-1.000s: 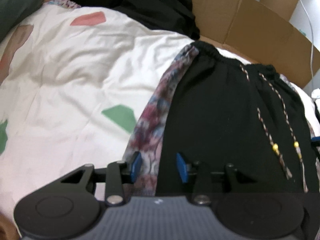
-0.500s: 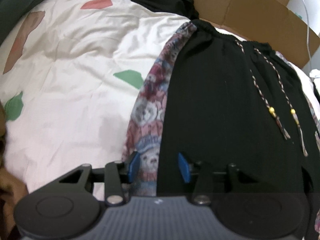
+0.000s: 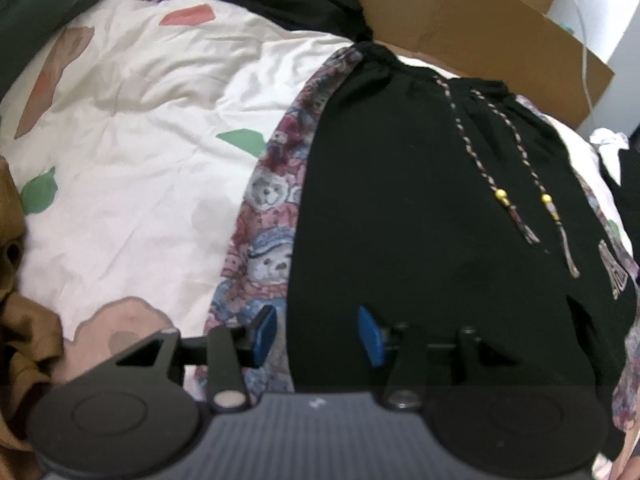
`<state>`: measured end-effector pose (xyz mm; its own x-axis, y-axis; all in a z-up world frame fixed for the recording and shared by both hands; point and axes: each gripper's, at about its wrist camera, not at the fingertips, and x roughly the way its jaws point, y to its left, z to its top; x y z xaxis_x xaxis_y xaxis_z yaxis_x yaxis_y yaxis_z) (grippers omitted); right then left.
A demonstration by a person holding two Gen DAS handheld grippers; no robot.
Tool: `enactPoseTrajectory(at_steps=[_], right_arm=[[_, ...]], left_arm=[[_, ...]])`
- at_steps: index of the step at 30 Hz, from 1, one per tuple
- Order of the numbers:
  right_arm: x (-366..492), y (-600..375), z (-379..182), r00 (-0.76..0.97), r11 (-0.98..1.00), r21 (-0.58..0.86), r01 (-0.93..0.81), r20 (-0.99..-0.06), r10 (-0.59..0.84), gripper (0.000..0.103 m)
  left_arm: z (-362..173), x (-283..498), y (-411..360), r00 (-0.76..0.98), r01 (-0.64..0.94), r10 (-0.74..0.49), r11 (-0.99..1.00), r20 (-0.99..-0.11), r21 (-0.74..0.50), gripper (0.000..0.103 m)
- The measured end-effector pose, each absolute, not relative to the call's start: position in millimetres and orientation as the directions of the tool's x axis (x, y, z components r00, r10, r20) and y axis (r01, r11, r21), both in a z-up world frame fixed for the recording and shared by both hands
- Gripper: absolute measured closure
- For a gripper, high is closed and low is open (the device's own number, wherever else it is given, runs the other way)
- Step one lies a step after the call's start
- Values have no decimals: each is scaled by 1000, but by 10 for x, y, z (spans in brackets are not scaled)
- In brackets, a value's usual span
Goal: Fold clothes
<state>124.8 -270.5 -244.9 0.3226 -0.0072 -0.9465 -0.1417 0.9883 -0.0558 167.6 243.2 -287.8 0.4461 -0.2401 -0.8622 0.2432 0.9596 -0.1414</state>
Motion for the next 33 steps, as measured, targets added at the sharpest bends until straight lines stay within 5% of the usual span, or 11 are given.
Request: enactPoseTrajectory(at_steps=[12,15,19,22,33], right_arm=[[1080,-2489,-2332,366,992,-54,-115,-930,-8,78],[1055,-2446,-2276,386,993,-39,-108,-923,6,67],[1008,-2391,-2165,425,996,-17,-91,-905,24,64],[974,-2344,-2094,445,996,-4,-85,-895,35,62],[859,-2116,-1901,476,984,-2,-176,-876,83,21]], left_arm=[[-2700,1394,2482,490,200,-252,964,-834,-174,45],[-2611,1277,2467,511,190,-266,962,-817,-194,34],[-2509,1160,2424,526,193,-259,964,-810,-183,26],[-2431,1077,2409,531,188,-271,961,-803,-200,11],[-2307,707,2478,547,143,-271,963,-792,-231,4]])
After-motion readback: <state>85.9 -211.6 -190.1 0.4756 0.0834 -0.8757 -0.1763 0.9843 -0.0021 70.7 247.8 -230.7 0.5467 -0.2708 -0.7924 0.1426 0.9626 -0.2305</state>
